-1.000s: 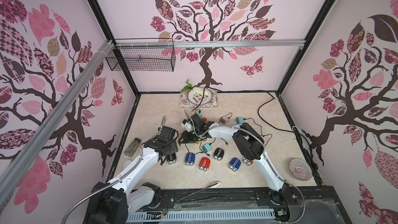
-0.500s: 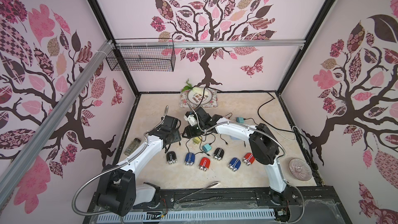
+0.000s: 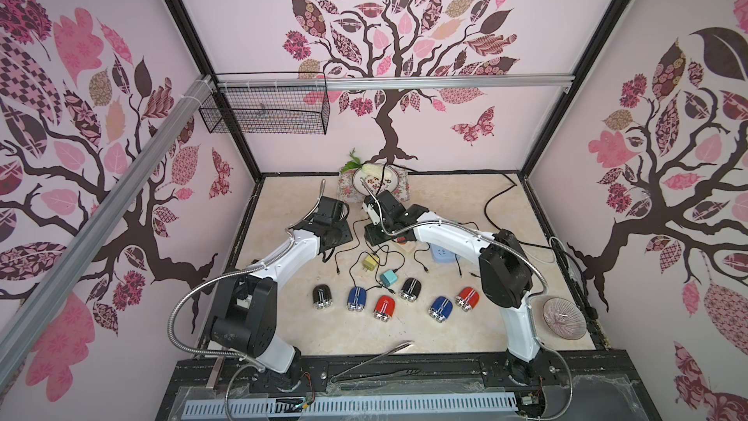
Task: Unplug the electric shaver
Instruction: Remove the plug from the socket.
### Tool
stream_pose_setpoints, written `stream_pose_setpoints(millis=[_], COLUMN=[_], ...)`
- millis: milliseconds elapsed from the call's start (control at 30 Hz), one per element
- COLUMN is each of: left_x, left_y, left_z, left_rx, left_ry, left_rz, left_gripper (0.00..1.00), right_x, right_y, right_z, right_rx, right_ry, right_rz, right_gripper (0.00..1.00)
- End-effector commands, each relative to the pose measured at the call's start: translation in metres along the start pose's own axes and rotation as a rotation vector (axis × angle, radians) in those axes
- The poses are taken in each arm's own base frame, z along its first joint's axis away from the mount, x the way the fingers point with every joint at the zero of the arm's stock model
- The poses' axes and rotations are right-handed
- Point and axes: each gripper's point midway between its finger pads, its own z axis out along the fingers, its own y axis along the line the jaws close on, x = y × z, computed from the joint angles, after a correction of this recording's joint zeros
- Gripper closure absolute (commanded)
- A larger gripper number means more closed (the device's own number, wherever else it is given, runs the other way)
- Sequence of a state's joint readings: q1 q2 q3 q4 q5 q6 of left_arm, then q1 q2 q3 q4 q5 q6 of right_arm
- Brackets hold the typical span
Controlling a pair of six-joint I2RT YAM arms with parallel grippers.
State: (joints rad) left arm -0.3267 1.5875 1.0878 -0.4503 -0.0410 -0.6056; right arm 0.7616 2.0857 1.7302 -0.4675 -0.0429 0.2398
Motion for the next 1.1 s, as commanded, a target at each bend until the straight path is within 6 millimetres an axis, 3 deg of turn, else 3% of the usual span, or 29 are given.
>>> stream_pose_setpoints(millis=[0,200,333,533,700,833,1067], left_x=[-0.024,-0.036,-0.050,-0.073,-0.088,-0.092,-0.090], left_y=[-0.032,-0.058,-0.065,-0.063,-0.054,-0.056,-0.051], left_z=[0.004,0.028,0.042,0.059,0.071,0.084,0.104], left_rx=[0.122,0.237,0.250,0.259,0.267,0.306,0.305], left_ry=[-0.030,-0.007,-0.015,-0.024,-0.024,0.021,0.061], left_rz=[-0.040,-0.110,-0.131,-0.173,-0.197,-0.188,-0.156], left_gripper=[0.49,0.59,0.63,0.75,0.76,0.76,0.75], right_x=[-0.048,-0.064,-0.071,-0.075,-0.075,-0.072,-0.065], right_y=[-0.014,-0.026,-0.031,-0.032,-0.032,-0.035,-0.034], right_z=[-0.041,-0.037,-0.032,-0.028,-0.025,-0.019,-0.009], right_rx=[0.071,0.139,0.170,0.183,0.180,0.164,0.127], right_ry=[-0.144,-0.193,-0.214,-0.238,-0.241,-0.237,-0.236], right_rz=[-0.037,-0.114,-0.162,-0.206,-0.227,-0.224,-0.221], right_gripper=[0.59,0.60,0.58,0.56,0.54,0.49,0.49])
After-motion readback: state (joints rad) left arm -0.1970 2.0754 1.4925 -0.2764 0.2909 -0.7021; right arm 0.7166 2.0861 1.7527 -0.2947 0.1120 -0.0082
